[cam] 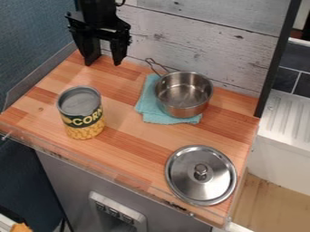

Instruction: Pick the silver pot away from the purple paper

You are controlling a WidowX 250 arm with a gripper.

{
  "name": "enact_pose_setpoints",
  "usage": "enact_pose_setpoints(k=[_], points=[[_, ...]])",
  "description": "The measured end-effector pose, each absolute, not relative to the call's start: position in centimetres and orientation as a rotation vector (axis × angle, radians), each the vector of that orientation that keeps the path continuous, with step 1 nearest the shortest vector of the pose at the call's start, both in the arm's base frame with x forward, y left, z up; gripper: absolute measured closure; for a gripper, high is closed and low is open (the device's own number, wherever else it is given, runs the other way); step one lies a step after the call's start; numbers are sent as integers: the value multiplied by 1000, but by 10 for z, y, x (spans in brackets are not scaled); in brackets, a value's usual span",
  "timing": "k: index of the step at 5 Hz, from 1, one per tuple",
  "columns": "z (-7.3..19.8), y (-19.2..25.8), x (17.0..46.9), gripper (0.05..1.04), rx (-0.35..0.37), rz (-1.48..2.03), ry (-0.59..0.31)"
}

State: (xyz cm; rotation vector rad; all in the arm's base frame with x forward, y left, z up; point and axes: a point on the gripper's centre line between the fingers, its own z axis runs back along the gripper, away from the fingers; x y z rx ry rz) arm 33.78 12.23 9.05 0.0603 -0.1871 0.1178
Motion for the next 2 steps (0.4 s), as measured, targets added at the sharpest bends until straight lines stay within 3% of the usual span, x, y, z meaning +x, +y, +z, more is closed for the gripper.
enact_pose_setpoints(k=[1,2], points=[[79,119,336,83,46,109,-154],[72,67,345,83,-14,-51,-154]])
